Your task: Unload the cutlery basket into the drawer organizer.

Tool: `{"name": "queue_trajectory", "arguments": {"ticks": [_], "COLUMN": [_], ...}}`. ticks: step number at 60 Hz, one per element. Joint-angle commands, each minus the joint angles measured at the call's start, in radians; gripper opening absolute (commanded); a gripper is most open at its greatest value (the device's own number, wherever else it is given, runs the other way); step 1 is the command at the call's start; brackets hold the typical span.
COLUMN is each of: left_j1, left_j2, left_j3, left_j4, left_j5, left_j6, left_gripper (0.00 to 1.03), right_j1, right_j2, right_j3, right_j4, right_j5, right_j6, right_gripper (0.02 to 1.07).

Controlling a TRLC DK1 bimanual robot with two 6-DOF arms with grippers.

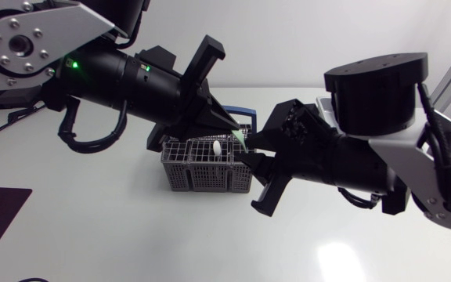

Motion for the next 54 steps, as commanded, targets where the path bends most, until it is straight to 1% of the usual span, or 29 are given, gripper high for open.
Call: {"name": "queue_trajectory", "arguments": {"ticks": [1, 4, 13, 14, 18, 24, 27, 28, 29, 30, 32, 34, 36, 37, 39, 41, 44, 54], "left_j1": [-0.004, -0.002, -0.001, -0.001, -0.001, 0.001, 0.001, 0.002, 0.002, 0.004, 0.002, 0.002, 0.002, 0.002, 0.002, 0.002, 0.004, 0.018], "left_j2": [-0.009, -0.010, -0.018, -0.018, -0.021, -0.024, -0.024, -0.022, -0.024, -0.024, -0.025, -0.027, -0.030, -0.030, -0.033, -0.035, -0.036, -0.044], "left_j3": [-0.027, -0.029, -0.030, -0.030, -0.030, -0.030, -0.027, -0.027, -0.026, -0.026, -0.024, -0.023, -0.016, -0.013, -0.007, -0.003, 0.005, 0.007], "left_j4": [0.006, 0.006, 0.006, 0.006, 0.006, 0.006, 0.006, 0.008, 0.009, 0.016, 0.020, 0.026, 0.029, 0.029, 0.029, 0.029, 0.029, 0.029], "left_j5": [0.015, 0.015, 0.020, 0.022, 0.023, 0.032, 0.045, 0.065, 0.069, 0.080, 0.088, 0.089, 0.089, 0.089, 0.091, 0.092, 0.092, 0.078], "left_j6": [-0.032, -0.032, -0.034, -0.034, -0.034, -0.034, -0.032, -0.032, -0.032, -0.034, -0.034, -0.037, -0.040, -0.039, -0.039, -0.039, -0.039, -0.034], "left_gripper": [0.04, 0.04, 0.04, 0.04, 0.04, 0.05, 0.13, 0.21, 0.23, 0.30, 0.36, 0.39, 0.45, 0.49, 0.61, 0.69, 0.75, 0.86], "right_j1": [-0.004, -0.008, -0.011, -0.011, -0.011, -0.013, -0.013, -0.013, -0.013, -0.013, -0.013, -0.013, -0.013, -0.013, -0.014, -0.014, -0.019, -0.062], "right_j2": [0.018, 0.020, 0.026, 0.026, 0.027, 0.032, 0.036, 0.038, 0.038, 0.038, 0.038, 0.038, 0.039, 0.039, 0.039, 0.039, 0.039, 0.016], "right_j3": [-0.028, -0.029, -0.035, -0.037, -0.038, -0.040, -0.041, -0.043, -0.043, -0.044, -0.048, -0.048, -0.048, -0.048, -0.049, -0.049, -0.049, -0.055], "right_j4": [0.015, 0.020, 0.028, 0.029, 0.034, 0.032, 0.029, 0.028, 0.028, 0.026, 0.026, 0.023, 0.018, 0.015, 0.014, 0.011, 0.005, -0.021], "right_j5": [0.014, 0.017, 0.017, 0.016, 0.011, 0.007, 0.004, 0.002, 0.001, 0.001, -0.001, -0.001, -0.002, -0.002, -0.006, -0.007, -0.012, -0.044], "right_j6": [-0.002, -0.004, -0.005, -0.005, -0.004, -0.001, -0.001, -0.001, -0.001, -0.001, -0.001, -0.001, -0.001, -0.001, -0.001, -0.001, -0.001, -0.004], "right_gripper": [0.24, 0.19, 0.14, 0.12, 0.08, 0.07, 0.07, 0.07, 0.07, 0.07, 0.07, 0.07, 0.07, 0.07, 0.07, 0.07, 0.07, 0.07]}}
